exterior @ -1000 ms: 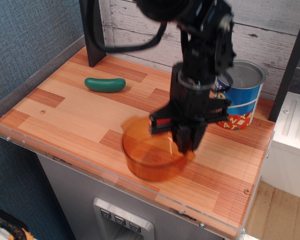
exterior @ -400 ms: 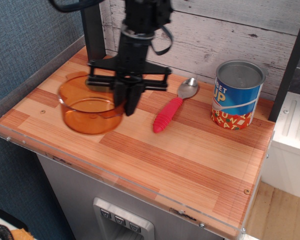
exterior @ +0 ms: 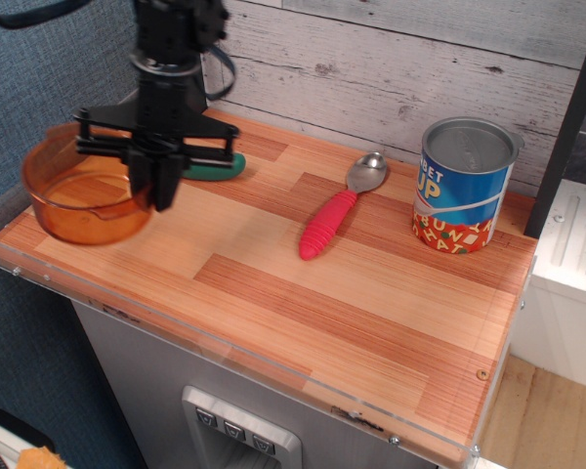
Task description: Pick up the crock pot and place it in front of the cucumber
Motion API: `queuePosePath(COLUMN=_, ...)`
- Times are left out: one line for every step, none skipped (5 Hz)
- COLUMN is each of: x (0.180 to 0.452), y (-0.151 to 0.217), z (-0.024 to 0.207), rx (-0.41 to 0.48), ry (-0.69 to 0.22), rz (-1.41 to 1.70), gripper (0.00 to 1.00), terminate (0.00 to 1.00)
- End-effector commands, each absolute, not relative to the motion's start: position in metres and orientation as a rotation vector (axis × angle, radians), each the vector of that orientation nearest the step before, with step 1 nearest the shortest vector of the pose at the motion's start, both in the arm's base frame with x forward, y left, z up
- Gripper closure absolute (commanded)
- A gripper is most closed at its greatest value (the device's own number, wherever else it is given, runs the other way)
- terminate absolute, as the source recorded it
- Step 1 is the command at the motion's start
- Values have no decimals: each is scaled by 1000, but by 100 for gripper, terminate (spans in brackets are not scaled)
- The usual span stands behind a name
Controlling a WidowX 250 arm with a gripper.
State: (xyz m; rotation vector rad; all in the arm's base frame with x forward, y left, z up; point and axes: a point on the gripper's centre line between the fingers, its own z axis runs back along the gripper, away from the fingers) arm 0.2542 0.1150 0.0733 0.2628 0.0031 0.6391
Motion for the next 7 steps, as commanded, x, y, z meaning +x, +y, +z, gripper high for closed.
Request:
queuePosePath(x=275, y=144, z=61, rx=266, ry=-17, rz=642, gripper=100, terminate=0)
queuePosePath(x=278, y=157, z=46, rx=230, ry=-11, rz=612, gripper=100, terminate=0)
queuePosePath(x=277, y=160, z=33, rx=192, ry=-49, rz=582, gripper=100, terminate=0)
queuePosePath(x=273, y=157, z=29, rx=152, ry=-75, rz=593, gripper=100, terminate=0)
queuePosePath(x=271, y=156, z=28, rx=153, ry=-94, rz=593, gripper=100, terminate=0)
queuePosePath(x=271, y=157, z=30, rx=140, ry=-86, rz=605, gripper=0, terminate=0)
queuePosePath(x=271, y=158, z=37, rx=137, ry=-92, rz=610, gripper=0, terminate=0)
